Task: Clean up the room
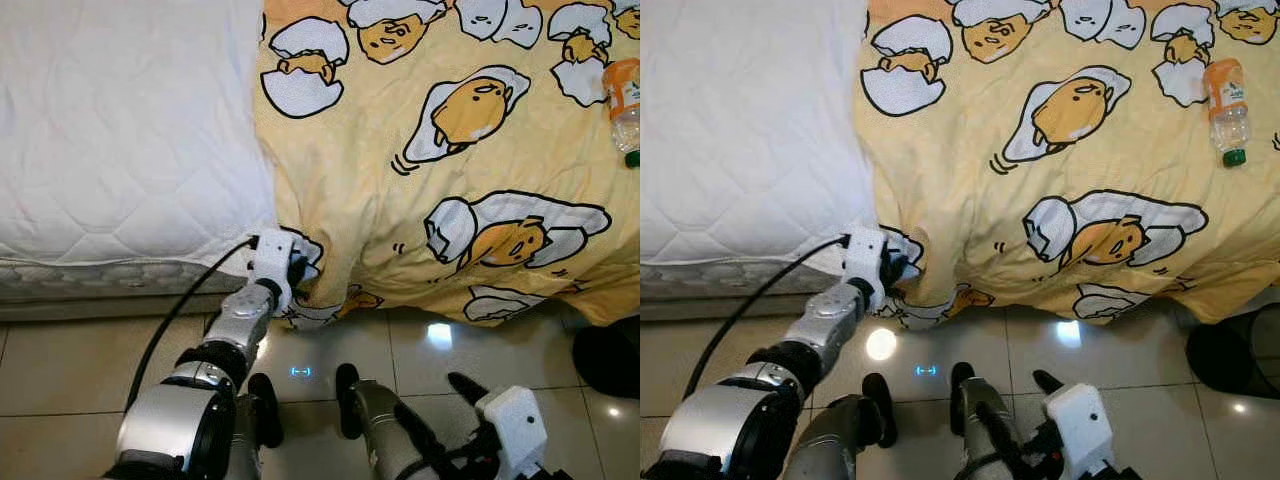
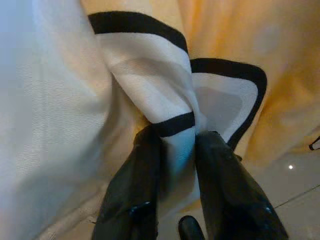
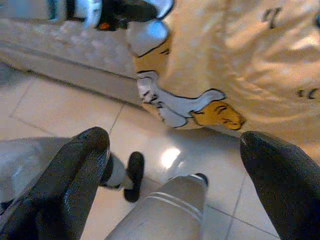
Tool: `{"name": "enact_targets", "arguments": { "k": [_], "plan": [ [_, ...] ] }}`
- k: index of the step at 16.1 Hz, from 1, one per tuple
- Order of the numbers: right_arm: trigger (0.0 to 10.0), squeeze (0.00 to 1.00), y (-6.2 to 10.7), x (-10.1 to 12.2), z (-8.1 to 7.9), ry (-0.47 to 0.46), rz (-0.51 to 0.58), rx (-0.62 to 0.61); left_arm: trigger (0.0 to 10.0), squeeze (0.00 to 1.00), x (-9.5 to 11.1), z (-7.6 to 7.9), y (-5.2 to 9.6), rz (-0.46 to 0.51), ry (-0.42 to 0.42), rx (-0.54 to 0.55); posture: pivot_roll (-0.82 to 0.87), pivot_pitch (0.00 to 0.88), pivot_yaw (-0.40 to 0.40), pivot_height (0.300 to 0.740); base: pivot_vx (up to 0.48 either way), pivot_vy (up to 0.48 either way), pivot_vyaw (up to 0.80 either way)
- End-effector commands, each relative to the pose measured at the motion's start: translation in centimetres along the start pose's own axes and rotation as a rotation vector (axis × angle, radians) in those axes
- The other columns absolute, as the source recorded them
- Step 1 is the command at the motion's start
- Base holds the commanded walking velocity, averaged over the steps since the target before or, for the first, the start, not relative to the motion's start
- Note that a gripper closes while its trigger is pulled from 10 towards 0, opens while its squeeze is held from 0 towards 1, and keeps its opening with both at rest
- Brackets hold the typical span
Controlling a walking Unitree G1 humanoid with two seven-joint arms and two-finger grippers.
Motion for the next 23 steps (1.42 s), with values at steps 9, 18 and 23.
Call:
{"name": "enact_targets", "arguments": {
  "k": [9, 18, 23],
  "plan": [
    [10.0, 0.0, 0.2, -1.1, -0.4, -0.012, -0.063, 0.032, 0.0, 0.0, -4.4, -1.0, 1.5, -0.129, -0.194, 0.041, -0.4, 0.384, -0.038, 0.74, 0.0, 0.0, 0.0],
    [10.0, 0.0, -0.1, -1.6, -0.2, -0.004, -0.085, 0.058, 10.0, 0.0, -10.3, -4.1, 5.0, -0.305, -0.478, 0.118, -0.38, 0.359, -0.044, 0.74, 0.0, 0.0, 0.0],
    [10.0, 0.0, -0.4, -1.7, 0.0, 0.0, -0.076, 0.057, 10.0, 1.0, -9.6, -6.8, 6.1, -0.231, -0.503, 0.223, -0.36, 0.339, -0.039, 0.74, 0.0, 0.0, 0.0]
  ]
}}
Point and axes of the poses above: a point about 5 cm out from each wrist's last joint towards the gripper, its own y axis pointing back from the gripper into the wrist, its own x axis along the axis of the wrist's last joint, z = x × y, the point moved 5 cm from there along -y, pointing out of the wrist towards the gripper, and after that the axes turned 11 degrees about -y, right-handed, at the moved point
